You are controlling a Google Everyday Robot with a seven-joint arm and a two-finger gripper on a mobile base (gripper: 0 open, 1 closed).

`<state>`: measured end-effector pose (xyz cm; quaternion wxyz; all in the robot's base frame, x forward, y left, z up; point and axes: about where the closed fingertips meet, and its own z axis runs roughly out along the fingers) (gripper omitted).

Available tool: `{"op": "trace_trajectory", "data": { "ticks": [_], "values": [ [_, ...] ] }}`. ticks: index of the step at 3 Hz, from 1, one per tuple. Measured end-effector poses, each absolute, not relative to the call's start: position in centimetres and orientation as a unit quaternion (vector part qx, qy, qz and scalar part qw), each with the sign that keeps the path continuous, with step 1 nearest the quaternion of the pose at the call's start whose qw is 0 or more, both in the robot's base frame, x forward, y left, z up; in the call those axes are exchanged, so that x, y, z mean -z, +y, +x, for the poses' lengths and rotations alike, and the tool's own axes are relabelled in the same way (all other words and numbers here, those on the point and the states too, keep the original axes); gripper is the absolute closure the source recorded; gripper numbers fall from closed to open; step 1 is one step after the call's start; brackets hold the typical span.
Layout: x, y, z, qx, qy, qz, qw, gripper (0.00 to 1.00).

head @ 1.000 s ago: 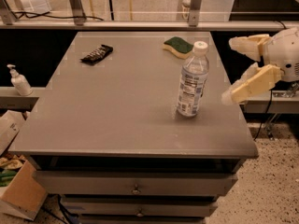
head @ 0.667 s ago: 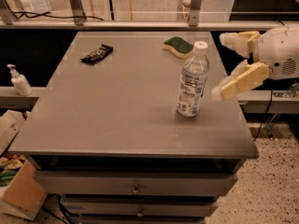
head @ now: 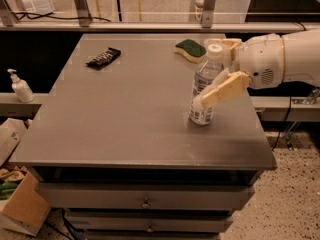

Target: Knock blue plastic bottle over

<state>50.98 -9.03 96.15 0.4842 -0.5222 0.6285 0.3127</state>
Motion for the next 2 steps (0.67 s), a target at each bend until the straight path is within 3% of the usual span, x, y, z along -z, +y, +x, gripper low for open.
{"op": "trace_trajectory", "data": {
  "ticks": [2],
  "values": [
    [-96.3,-3.3,52.0,-0.324,0.619,-0.523,0.489,0.0]
  ]
}}
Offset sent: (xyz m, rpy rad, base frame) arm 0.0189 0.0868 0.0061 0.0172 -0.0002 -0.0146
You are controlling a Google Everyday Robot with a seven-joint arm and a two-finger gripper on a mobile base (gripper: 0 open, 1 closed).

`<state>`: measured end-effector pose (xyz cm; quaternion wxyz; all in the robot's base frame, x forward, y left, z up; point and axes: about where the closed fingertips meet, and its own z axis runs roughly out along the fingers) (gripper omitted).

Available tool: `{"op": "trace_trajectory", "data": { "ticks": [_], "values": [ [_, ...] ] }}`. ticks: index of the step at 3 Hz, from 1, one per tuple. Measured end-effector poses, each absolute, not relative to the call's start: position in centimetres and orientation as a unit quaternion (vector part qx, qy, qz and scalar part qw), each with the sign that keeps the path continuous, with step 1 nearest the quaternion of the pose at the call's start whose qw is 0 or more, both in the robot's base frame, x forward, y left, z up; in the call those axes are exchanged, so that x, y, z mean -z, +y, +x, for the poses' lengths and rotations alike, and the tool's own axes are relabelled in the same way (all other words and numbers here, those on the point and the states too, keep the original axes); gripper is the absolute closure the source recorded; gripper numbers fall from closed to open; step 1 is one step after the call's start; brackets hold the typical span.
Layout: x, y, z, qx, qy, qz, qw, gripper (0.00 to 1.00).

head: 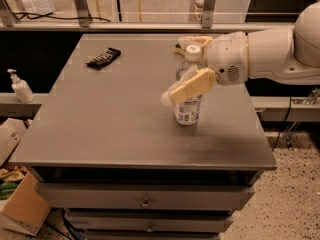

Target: Knock blue plastic bottle over

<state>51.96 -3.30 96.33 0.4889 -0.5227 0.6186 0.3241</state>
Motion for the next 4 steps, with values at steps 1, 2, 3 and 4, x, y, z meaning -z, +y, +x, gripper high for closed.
{"op": "trace_trajectory", "data": {
  "ticks": [1,2,3,4],
  "values": [
    [-96.2,-1.3,52.7,-0.3,0.65,-0.505,0.482,0.0],
    [-96.1,-0.1,54.2,-0.278,0.683,-0.478,0.477,0.0],
    [-96.1,1.1,56.0,-0.266,0.705,-0.457,0.474,0.0],
    [-96.3,2.5,57.3,-0.266,0.713,-0.444,0.472,0.0]
  ]
}}
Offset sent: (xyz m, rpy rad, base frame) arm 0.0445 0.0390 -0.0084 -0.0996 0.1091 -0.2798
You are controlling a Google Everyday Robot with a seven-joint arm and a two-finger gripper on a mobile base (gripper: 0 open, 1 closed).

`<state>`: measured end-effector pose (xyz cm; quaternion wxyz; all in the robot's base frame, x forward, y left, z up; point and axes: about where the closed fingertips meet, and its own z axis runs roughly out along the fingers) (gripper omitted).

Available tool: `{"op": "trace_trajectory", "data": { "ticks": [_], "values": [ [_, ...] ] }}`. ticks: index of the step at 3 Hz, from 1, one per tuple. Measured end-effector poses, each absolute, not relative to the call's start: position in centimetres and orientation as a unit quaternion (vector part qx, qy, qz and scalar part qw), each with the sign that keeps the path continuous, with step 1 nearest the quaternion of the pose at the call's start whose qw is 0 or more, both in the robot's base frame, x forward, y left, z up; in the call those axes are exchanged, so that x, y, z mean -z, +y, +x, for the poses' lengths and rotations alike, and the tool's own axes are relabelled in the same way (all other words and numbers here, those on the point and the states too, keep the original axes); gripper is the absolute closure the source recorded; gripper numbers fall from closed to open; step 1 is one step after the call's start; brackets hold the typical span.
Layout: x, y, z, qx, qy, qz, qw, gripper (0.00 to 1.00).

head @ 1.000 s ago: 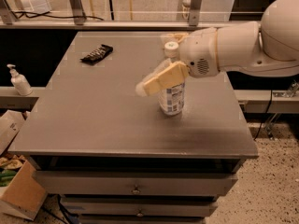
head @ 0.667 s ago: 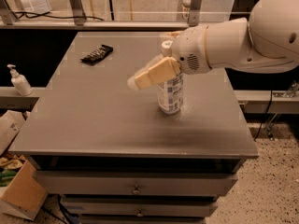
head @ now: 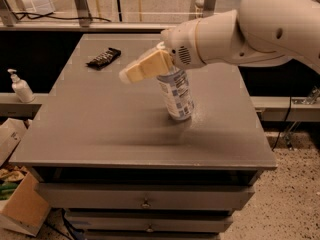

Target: Knock blue plastic bottle over

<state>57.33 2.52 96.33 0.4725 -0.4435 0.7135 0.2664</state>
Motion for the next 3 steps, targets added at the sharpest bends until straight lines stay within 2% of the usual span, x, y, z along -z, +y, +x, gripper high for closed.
{"op": "trace_trajectory", "data": {
  "ticks": [2,3],
  "values": [
    [-96.4,3.7,58.1,-0.277,0.716,-0.435,0.47,0.0],
    [-95.6,2.7,57.9,-0.274,0.722,-0.433,0.465,0.0]
  ]
}}
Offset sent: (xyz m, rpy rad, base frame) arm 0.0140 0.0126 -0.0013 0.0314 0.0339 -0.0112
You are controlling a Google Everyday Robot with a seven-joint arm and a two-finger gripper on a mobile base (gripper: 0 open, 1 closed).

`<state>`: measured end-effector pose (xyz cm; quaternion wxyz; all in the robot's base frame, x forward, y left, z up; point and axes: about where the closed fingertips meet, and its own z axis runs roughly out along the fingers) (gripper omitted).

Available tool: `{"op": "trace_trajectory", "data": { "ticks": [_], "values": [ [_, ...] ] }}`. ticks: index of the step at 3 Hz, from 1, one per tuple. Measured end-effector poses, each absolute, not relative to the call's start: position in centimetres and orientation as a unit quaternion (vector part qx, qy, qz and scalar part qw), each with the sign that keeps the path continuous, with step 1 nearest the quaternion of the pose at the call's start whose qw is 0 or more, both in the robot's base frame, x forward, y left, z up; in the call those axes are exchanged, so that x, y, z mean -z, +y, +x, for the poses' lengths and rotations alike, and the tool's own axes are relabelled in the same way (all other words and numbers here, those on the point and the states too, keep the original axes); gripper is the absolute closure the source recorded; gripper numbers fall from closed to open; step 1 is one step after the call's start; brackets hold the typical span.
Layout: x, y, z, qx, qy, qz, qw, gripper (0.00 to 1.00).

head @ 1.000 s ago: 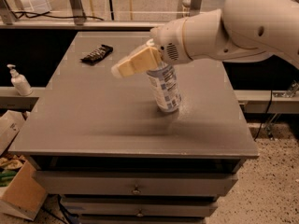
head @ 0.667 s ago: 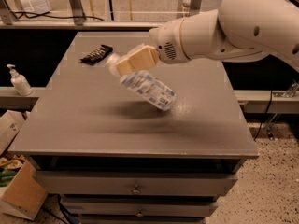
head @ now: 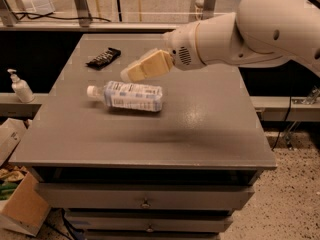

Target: Knock blue plastic bottle over

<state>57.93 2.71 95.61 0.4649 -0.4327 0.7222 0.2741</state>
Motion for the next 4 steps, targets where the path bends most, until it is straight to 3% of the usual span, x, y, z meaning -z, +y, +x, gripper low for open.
{"op": "trace_trajectory", "data": {
  "ticks": [4],
  "values": [
    [-91.6,-12.1,56.3,-0.296,0.708,-0.432,0.474,0.0]
  ]
}}
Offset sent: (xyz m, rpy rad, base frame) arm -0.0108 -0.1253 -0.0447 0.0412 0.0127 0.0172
